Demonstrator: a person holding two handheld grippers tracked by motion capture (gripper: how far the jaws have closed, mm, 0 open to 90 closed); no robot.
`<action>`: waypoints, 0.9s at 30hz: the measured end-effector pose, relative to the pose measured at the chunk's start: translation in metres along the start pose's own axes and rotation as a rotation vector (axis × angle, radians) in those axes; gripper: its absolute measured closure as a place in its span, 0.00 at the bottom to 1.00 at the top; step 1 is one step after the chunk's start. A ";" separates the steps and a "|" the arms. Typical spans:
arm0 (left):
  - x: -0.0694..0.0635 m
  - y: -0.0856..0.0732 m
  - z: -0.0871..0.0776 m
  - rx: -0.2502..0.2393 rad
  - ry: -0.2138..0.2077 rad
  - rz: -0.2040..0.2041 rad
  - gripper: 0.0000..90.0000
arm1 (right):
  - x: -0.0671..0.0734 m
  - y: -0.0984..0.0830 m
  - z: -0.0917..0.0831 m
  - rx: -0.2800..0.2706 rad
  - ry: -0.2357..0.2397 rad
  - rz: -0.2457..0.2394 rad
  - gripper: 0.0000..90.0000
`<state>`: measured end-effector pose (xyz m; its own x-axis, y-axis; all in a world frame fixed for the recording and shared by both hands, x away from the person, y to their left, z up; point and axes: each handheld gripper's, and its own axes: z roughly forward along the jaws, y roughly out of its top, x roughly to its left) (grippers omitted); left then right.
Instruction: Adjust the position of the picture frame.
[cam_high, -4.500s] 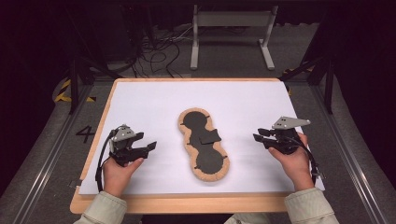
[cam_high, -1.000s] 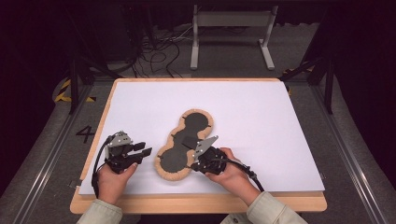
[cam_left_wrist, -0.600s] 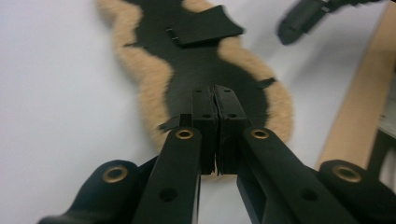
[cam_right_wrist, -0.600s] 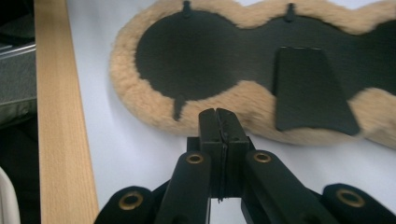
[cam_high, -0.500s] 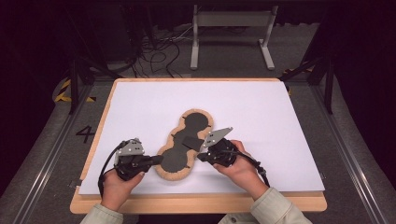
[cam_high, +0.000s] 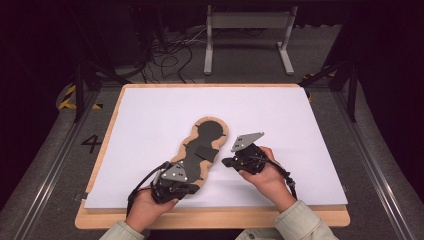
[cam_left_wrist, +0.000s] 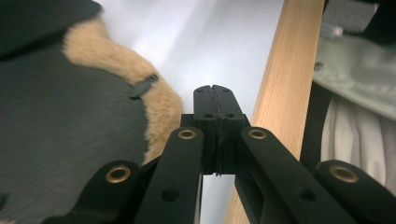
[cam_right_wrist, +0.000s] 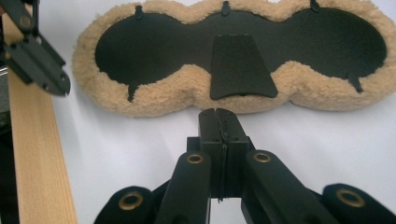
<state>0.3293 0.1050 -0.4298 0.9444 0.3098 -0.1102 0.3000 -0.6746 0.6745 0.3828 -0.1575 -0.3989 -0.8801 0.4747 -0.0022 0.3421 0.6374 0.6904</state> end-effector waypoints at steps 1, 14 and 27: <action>0.000 0.000 0.005 0.023 0.005 0.000 1.00 | -0.001 0.000 0.000 0.000 -0.003 -0.001 1.00; 0.017 -0.011 0.002 0.088 0.131 -0.104 1.00 | -0.006 -0.003 -0.004 -0.005 -0.024 0.007 1.00; 0.045 -0.034 -0.031 -0.121 0.183 -0.174 0.83 | -0.030 0.020 0.003 0.012 -0.019 0.024 1.00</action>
<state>0.3574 0.1621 -0.4349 0.8370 0.5369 -0.1057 0.4265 -0.5191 0.7407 0.4166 -0.1570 -0.3869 -0.8654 0.5011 0.0002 0.3666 0.6329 0.6819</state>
